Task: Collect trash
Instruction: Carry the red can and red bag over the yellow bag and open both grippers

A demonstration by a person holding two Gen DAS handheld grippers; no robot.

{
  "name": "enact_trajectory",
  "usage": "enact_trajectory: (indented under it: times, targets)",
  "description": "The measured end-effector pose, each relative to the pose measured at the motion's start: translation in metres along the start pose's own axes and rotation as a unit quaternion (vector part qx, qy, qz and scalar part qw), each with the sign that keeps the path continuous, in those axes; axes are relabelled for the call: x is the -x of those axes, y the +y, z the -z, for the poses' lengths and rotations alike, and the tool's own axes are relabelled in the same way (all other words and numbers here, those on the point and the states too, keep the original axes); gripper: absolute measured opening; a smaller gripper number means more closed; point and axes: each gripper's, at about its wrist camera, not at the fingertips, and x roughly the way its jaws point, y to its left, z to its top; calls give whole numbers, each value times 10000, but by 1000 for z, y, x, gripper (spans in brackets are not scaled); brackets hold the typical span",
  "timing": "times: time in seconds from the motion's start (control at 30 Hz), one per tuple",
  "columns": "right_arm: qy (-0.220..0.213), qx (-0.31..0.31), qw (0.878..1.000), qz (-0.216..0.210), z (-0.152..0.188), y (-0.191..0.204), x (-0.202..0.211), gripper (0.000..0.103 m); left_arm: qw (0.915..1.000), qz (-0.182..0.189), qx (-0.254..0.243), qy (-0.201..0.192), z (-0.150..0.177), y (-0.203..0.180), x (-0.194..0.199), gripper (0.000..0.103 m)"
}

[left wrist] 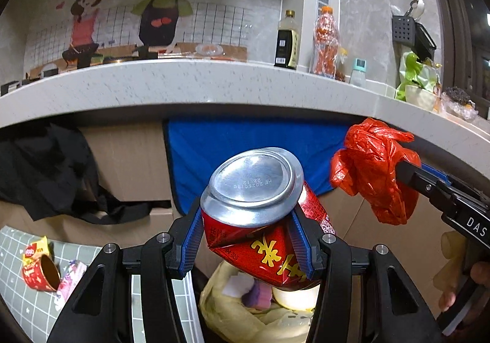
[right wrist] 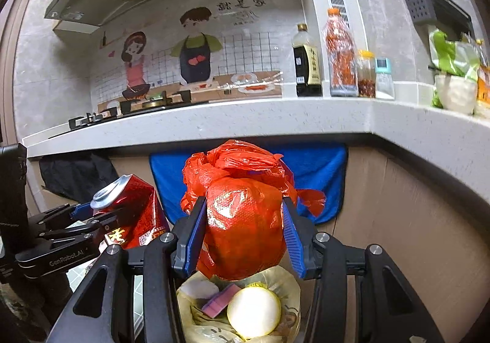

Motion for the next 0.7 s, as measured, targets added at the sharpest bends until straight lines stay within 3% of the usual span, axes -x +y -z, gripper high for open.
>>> enact_trajectory:
  times: [0.43,0.5,0.63,0.7]
  targets:
    - [456,-309,9984,-113,23,-16,-46,44,9994,12,45,350,12,8,-35,53]
    - [490,-321,9983,-75,27,-16,-51,46,9988,144,129,450,15,12,-42,53]
    - [810,-402,9959,-42,44,-21,-70,50,9886,950,477,1062,29,29,-74,55]
    - [1043,-546,9930,-83,55,-25,-79,50,9866,973,601,1168,38,36,-80,59]
